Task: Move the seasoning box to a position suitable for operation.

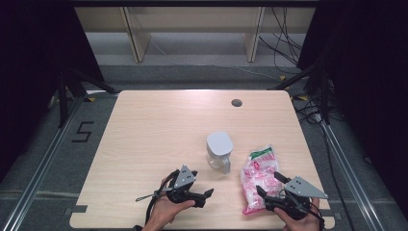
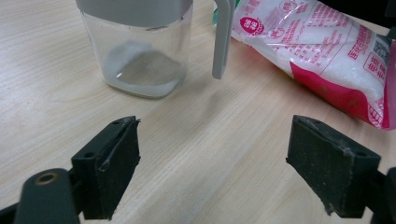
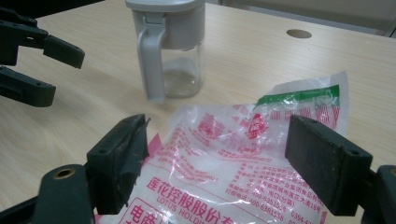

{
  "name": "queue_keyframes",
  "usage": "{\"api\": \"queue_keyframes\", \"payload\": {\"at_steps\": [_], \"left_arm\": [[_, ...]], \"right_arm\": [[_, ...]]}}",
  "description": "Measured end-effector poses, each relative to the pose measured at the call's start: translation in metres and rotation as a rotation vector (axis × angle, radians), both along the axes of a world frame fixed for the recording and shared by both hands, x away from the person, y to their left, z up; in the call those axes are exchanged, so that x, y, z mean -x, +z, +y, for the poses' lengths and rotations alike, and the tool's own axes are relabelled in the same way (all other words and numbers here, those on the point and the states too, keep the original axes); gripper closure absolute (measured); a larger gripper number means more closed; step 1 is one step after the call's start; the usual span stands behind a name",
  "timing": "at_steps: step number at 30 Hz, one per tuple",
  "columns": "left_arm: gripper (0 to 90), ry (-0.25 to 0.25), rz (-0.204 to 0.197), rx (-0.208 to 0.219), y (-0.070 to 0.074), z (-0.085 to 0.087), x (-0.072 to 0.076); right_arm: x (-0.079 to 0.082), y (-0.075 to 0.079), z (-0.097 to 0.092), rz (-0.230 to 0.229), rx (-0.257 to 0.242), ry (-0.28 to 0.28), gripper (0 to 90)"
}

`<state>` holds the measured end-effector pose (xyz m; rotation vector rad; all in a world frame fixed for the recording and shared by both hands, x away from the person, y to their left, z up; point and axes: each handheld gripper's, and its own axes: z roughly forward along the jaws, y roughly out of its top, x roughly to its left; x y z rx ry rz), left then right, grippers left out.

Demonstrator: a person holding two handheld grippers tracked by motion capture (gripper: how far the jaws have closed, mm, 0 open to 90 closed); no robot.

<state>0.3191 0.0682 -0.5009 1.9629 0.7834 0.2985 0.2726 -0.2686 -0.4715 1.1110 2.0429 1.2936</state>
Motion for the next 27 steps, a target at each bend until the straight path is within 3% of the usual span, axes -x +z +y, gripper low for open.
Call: {"api": "queue_keyframes", "payload": {"at_steps": [3,4,5,6,10,11,13,16,17,19,21,26,27], "left_arm": [[21.2,-0.004,0.010,0.019,0.000,-0.001,0.001],[21.2,0.001,0.020,0.038,0.000,-0.002,0.001],[21.3,0.001,0.020,0.038,0.000,-0.002,0.001],[21.7,-0.001,0.015,0.010,0.001,0.000,0.000],[24.3,-0.013,0.015,0.044,-0.001,-0.002,-0.002],[24.4,-0.018,0.008,0.016,-0.001,0.000,-0.003],[26.0,-0.010,0.025,0.046,0.000,-0.003,-0.002],[27.6,-0.027,0.029,0.055,0.000,-0.005,-0.004],[27.6,-0.030,0.025,0.046,0.000,-0.006,-0.007],[27.5,-0.032,0.021,0.069,0.000,-0.009,-0.009],[27.7,-0.048,0.026,0.117,-0.001,-0.015,-0.013],[33.2,-0.045,-0.008,0.105,0.002,-0.030,-0.023],[35.2,-0.051,-0.020,0.095,0.003,-0.031,-0.025]], "right_arm": [[-0.001,0.000,-0.001,0.003,0.021,0.027,22.2],[-0.001,0.000,0.001,0.002,0.008,0.020,22.1],[-0.001,0.000,0.001,0.003,0.007,0.025,21.7],[0.001,0.000,0.003,0.016,-0.005,0.006,21.1],[0.001,0.002,0.001,-0.026,-0.013,0.054,16.1],[0.001,0.003,0.002,-0.033,-0.028,0.062,15.6],[0.003,0.003,0.004,-0.054,-0.018,0.074,15.4],[0.002,0.002,0.005,-0.072,-0.007,0.083,15.2],[0.003,0.003,0.005,-0.041,-0.018,0.077,15.2],[0.003,0.002,0.006,-0.038,-0.006,0.074,15.2],[0.004,0.002,0.006,-0.026,-0.009,0.081,15.3],[0.004,0.003,0.005,-0.046,-0.004,0.072,16.1],[0.004,0.003,0.004,-0.030,-0.005,0.060,16.1]]}}
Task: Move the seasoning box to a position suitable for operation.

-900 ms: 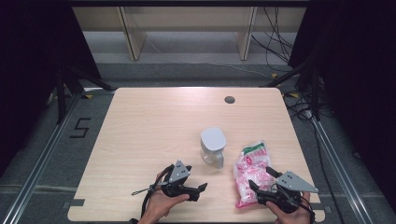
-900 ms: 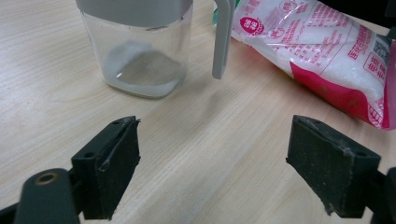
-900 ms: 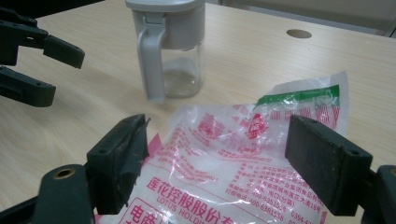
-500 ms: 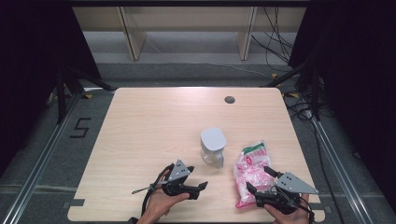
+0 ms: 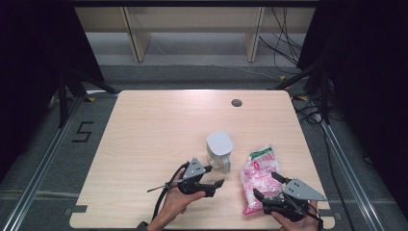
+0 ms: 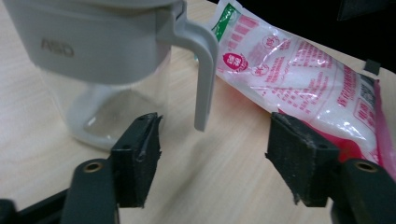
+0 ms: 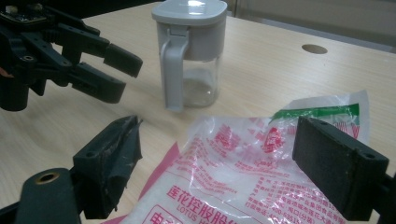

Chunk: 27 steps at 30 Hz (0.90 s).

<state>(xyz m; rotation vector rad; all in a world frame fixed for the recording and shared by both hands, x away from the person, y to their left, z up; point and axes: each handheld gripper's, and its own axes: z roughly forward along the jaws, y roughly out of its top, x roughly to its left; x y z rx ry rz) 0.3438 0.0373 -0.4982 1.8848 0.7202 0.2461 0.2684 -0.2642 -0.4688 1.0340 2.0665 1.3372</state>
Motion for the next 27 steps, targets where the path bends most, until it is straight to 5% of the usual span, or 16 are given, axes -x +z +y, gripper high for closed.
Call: {"api": "queue_keyframes", "payload": {"at_steps": [2,3,10,13,19,22,27], "left_arm": [[38.2,0.015,-0.019,-0.029,0.002,-0.001,-0.003],[40.2,0.010,-0.020,0.009,0.002,-0.005,-0.004],[49.1,0.008,-0.038,-0.019,0.004,-0.019,-0.015],[55.7,-0.026,-0.046,0.002,0.003,-0.026,-0.019],[64.3,-0.025,-0.045,-0.028,0.000,-0.038,-0.024],[71.5,0.012,-0.102,-0.091,-0.002,-0.048,-0.026],[75.7,-0.001,-0.093,-0.075,-0.003,-0.045,-0.026]], "right_arm": [[-0.002,-0.001,-0.001,-0.023,0.009,0.008,16.6],[-0.002,-0.001,-0.001,-0.005,-0.007,0.003,16.9],[-0.002,0.000,-0.001,-0.001,-0.001,0.005,17.9],[-0.002,0.000,-0.002,0.001,0.000,0.006,18.3],[-0.002,-0.002,0.001,-0.008,-0.001,0.008,18.9],[-0.001,-0.001,0.001,0.021,-0.001,-0.007,19.0],[-0.003,-0.001,-0.001,-0.007,0.002,0.006,19.6]]}}
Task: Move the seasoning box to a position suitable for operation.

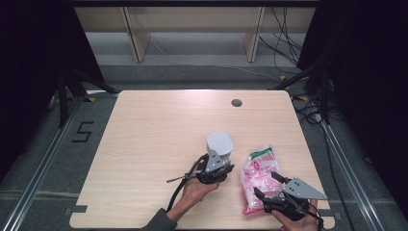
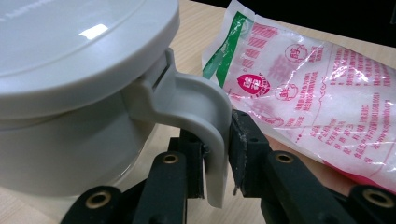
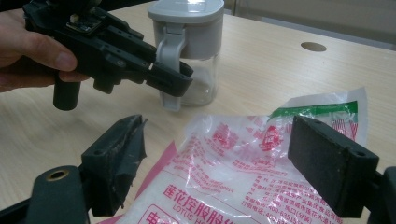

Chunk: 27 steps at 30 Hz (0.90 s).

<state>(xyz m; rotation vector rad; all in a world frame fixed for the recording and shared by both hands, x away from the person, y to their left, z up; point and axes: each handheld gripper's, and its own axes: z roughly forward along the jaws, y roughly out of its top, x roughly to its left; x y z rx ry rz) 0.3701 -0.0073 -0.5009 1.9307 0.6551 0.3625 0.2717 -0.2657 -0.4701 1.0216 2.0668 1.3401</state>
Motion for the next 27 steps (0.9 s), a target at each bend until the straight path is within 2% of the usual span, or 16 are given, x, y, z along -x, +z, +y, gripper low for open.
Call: {"api": "queue_keyframes", "payload": {"at_steps": [6,7,9,10,11,13,14,16,17,18,20,22,23,24,26,27], "left_arm": [[75.3,-0.012,0.013,0.000,0.001,0.011,0.002],[75.0,-0.023,0.001,-0.014,0.001,0.013,0.001],[74.6,-0.010,0.006,-0.003,0.001,0.014,0.002],[74.6,-0.018,0.001,-0.019,0.002,0.017,0.001],[74.4,-0.013,0.013,-0.018,0.002,0.019,0.001],[73.8,-0.016,0.013,-0.005,0.001,0.020,0.002],[73.6,-0.018,0.013,-0.016,0.002,0.025,0.002],[73.1,-0.020,0.009,-0.026,0.003,0.030,0.002],[72.6,-0.013,0.012,-0.029,0.003,0.033,0.003],[72.0,-0.013,0.012,-0.029,0.003,0.033,0.003],[71.2,0.001,0.011,-0.038,0.004,0.045,0.004],[70.5,0.014,0.014,-0.039,0.004,0.054,0.004],[70.0,0.014,0.002,-0.058,0.004,0.059,0.003],[69.6,0.024,0.012,-0.057,0.004,0.063,0.003],[69.0,0.040,-0.001,-0.048,0.004,0.070,0.003],[68.7,0.048,0.008,-0.055,0.004,0.075,0.003]], "right_arm": [[0.001,0.001,0.000,0.004,-0.004,-0.006,19.8],[0.001,0.001,0.000,0.008,0.000,0.000,19.8],[0.001,0.001,0.000,0.004,-0.003,-0.003,19.9],[0.001,0.001,0.000,0.004,-0.003,-0.003,19.9],[0.002,0.001,0.001,0.014,-0.012,-0.017,19.9],[0.001,0.001,0.001,0.004,-0.010,-0.011,19.9],[0.000,0.001,-0.001,-0.013,0.008,-0.006,20.0],[0.001,0.001,-0.001,-0.001,0.001,-0.016,20.0],[0.002,0.001,0.000,0.012,-0.007,-0.020,20.0],[0.000,0.001,-0.002,-0.010,0.008,-0.005,20.0],[0.001,0.001,-0.002,-0.009,0.007,-0.009,20.0],[0.002,0.001,0.000,0.011,-0.007,-0.019,20.0],[0.001,0.001,0.000,-0.004,-0.004,-0.014,20.0],[0.001,0.001,0.000,0.001,-0.006,-0.011,20.1],[0.001,0.001,0.000,0.001,-0.006,-0.013,20.1],[0.002,0.001,0.000,0.011,-0.006,-0.020,20.1]]}}
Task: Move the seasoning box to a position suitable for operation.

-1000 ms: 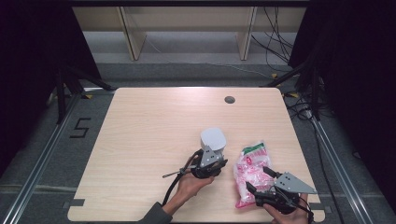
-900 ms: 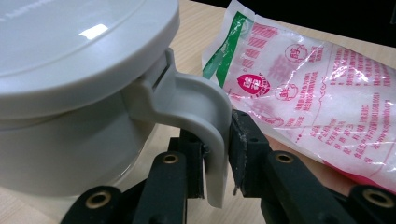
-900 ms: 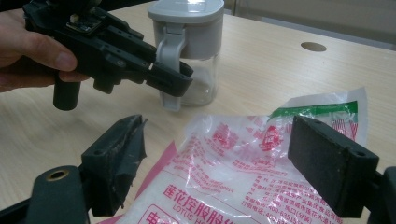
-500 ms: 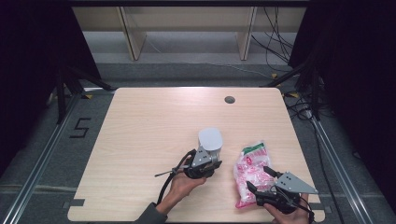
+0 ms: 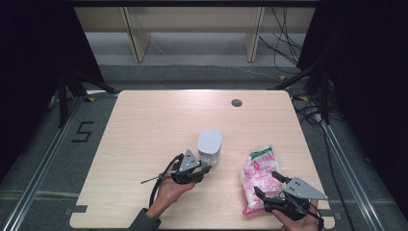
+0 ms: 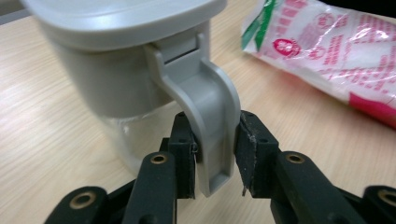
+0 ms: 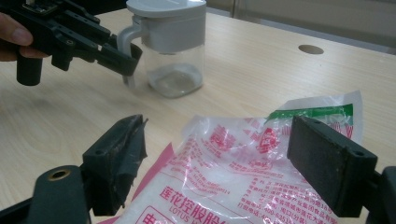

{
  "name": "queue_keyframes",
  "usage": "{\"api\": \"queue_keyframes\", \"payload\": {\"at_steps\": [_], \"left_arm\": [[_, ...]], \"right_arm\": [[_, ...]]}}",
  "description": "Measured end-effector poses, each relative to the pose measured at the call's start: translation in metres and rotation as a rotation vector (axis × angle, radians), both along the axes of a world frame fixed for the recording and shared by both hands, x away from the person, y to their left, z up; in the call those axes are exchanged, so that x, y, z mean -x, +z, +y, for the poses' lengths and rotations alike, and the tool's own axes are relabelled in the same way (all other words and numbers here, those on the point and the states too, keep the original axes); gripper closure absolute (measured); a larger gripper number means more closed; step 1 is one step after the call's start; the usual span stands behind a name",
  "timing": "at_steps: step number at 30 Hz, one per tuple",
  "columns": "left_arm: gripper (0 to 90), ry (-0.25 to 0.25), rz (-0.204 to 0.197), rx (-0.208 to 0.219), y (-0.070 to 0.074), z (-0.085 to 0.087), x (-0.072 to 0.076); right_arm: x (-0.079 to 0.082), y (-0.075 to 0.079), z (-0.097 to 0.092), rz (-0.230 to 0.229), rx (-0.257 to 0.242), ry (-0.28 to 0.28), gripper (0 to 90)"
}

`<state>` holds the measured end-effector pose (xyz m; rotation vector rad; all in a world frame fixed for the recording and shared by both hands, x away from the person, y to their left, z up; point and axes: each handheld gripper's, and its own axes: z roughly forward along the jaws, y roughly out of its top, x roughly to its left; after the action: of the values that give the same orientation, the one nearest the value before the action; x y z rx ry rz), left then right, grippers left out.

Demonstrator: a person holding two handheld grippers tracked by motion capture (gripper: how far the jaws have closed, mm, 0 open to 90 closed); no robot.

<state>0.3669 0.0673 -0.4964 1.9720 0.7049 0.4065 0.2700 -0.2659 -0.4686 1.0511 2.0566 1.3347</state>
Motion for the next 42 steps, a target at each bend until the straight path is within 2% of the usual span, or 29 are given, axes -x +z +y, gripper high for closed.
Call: {"api": "queue_keyframes", "payload": {"at_steps": [3,4,5,8,10,11,13,14,15,16,17,18,21,22,25,27,28,29,32,34,36,38,40,42], "left_arm": [[68.0,0.013,-0.008,-0.005,0.000,0.007,-0.001],[67.5,0.043,-0.026,-0.025,0.000,0.014,-0.002],[67.3,0.049,-0.032,-0.033,0.000,0.017,-0.003],[67.4,0.074,-0.033,-0.031,0.000,0.023,-0.005],[67.7,0.111,-0.049,-0.025,-0.001,0.032,-0.011],[67.7,0.141,-0.043,-0.017,-0.002,0.033,-0.011],[67.2,0.179,-0.081,-0.061,-0.003,0.036,-0.014],[66.4,0.170,-0.142,-0.115,-0.002,0.039,-0.018],[66.2,0.170,-0.142,-0.115,-0.002,0.039,-0.018],[66.8,0.194,-0.123,-0.089,-0.003,0.039,-0.019],[67.3,0.212,-0.132,-0.085,-0.004,0.044,-0.025],[67.6,0.225,-0.152,-0.107,-0.004,0.045,-0.028],[67.8,0.254,-0.162,-0.119,-0.005,0.043,-0.030],[67.8,0.285,-0.148,-0.123,-0.006,0.042,-0.030],[70.2,0.331,-0.144,-0.092,-0.008,0.042,-0.040],[71.0,0.336,-0.139,-0.075,-0.009,0.042,-0.042],[72.7,0.338,-0.117,-0.025,-0.010,0.044,-0.046],[73.2,0.333,-0.112,-0.012,-0.011,0.044,-0.047],[73.2,0.325,-0.111,-0.008,-0.011,0.045,-0.047],[73.0,0.290,-0.095,0.012,-0.011,0.047,-0.045],[72.8,0.287,-0.096,0.002,-0.010,0.045,-0.043],[72.7,0.257,-0.093,0.012,-0.010,0.042,-0.039],[72.7,0.256,-0.095,0.016,-0.010,0.041,-0.037],[72.6,0.233,-0.098,0.011,-0.010,0.034,-0.031]], "right_arm": [[-0.001,-0.001,0.000,-0.012,-0.006,0.007,20.1],[-0.001,-0.001,0.000,-0.011,-0.004,0.010,20.1],[-0.001,0.000,0.000,-0.006,-0.009,0.012,20.1],[-0.001,-0.001,0.000,-0.016,0.000,0.013,20.1],[-0.002,0.000,0.000,-0.019,0.005,0.020,20.1],[-0.003,0.000,-0.001,-0.020,0.006,0.018,20.1],[-0.002,0.000,-0.001,-0.017,0.008,0.016,20.1],[-0.002,0.000,0.000,-0.018,0.006,0.019,20.1],[-0.002,0.000,0.000,-0.018,0.006,0.019,20.1],[-0.003,0.000,-0.001,-0.023,0.016,0.019,20.1],[-0.002,0.000,0.000,-0.006,0.005,0.015,20.1],[-0.003,-0.001,0.000,-0.015,0.008,0.017,20.1],[-0.002,0.000,0.000,-0.006,0.002,0.016,20.1],[-0.002,0.000,0.000,-0.006,0.002,0.016,20.1],[-0.002,0.000,0.000,-0.011,0.003,0.012,20.1],[-0.002,0.000,0.000,-0.009,0.003,0.014,20.1],[-0.004,-0.001,0.000,-0.020,0.001,0.016,20.1],[-0.003,-0.001,0.000,-0.013,0.001,0.013,20.1],[-0.003,-0.001,0.000,-0.012,-0.001,0.014,20.1],[-0.003,0.000,0.000,-0.005,-0.006,0.006,20.1],[-0.004,-0.001,-0.001,-0.021,0.003,0.014,20.1],[-0.004,-0.001,-0.001,-0.023,0.005,0.015,20.1],[-0.004,-0.001,-0.001,-0.023,0.001,0.013,20.1],[-0.004,0.000,-0.001,-0.020,-0.001,0.019,20.1]]}}
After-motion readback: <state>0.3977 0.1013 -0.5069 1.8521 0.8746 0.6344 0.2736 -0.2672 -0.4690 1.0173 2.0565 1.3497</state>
